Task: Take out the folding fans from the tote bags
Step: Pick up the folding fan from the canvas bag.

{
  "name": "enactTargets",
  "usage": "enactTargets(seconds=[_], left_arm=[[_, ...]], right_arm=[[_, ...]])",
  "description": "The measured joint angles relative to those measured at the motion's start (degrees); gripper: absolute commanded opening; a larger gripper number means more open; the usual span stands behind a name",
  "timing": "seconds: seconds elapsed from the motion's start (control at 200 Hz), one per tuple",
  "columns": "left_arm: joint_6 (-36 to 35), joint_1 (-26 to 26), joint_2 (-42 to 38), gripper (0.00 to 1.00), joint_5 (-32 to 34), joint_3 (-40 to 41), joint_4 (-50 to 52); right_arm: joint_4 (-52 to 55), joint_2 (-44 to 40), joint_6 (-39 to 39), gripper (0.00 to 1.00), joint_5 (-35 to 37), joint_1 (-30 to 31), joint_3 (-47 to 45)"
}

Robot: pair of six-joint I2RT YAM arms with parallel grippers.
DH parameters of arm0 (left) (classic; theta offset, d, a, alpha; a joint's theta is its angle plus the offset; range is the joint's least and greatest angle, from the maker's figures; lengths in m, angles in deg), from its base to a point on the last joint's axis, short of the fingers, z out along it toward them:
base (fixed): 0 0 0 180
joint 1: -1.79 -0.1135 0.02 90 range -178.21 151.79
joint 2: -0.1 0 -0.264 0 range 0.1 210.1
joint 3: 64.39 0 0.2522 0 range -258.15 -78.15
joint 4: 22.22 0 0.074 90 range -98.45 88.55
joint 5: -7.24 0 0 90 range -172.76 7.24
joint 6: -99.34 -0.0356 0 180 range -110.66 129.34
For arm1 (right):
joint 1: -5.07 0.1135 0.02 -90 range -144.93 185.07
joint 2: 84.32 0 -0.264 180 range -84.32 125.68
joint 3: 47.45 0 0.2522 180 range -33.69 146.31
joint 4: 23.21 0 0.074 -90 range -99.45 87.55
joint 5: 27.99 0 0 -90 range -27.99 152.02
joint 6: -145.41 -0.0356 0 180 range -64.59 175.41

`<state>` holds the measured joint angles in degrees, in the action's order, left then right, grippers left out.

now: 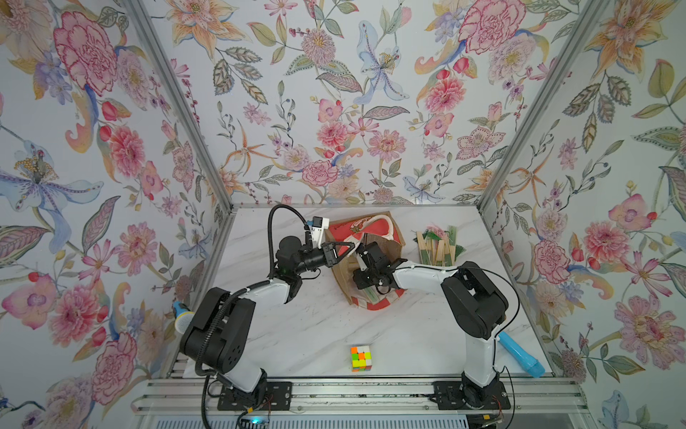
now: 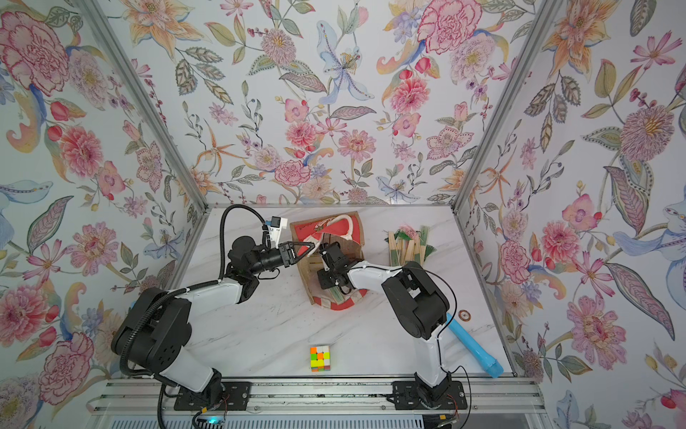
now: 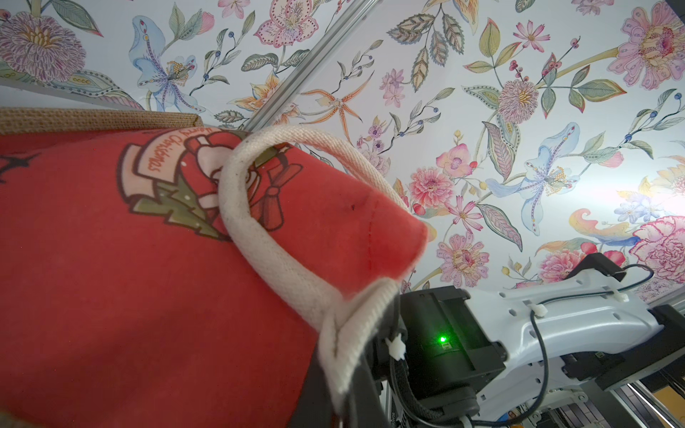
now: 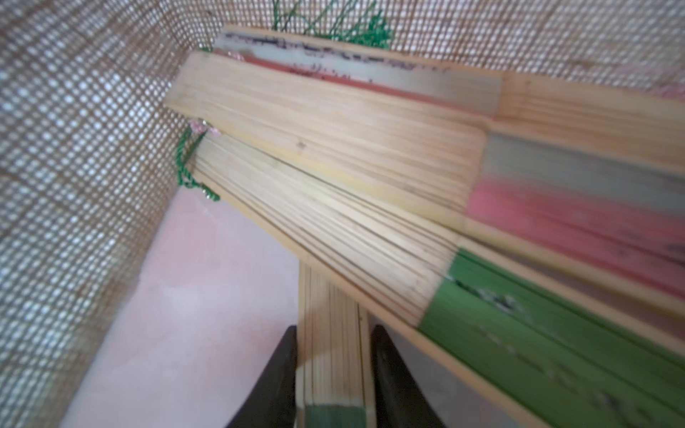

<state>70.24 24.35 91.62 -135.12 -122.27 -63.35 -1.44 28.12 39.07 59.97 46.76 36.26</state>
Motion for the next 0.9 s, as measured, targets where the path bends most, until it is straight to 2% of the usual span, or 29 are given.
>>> enactTargets(seconds=[0.425,0.901], left_arm=[[-0.2,0.2,0.1,0.00,0.0,0.0,0.7],[0.5,0.3,0.9,0.00,0.0,0.0,-0.6]], right_arm=[[11.6,-9.9,2.2,0.32,-7.6,-1.0,-3.8],[16.9,-25.9,2.3,0.27,-14.3,-1.3,-16.2]])
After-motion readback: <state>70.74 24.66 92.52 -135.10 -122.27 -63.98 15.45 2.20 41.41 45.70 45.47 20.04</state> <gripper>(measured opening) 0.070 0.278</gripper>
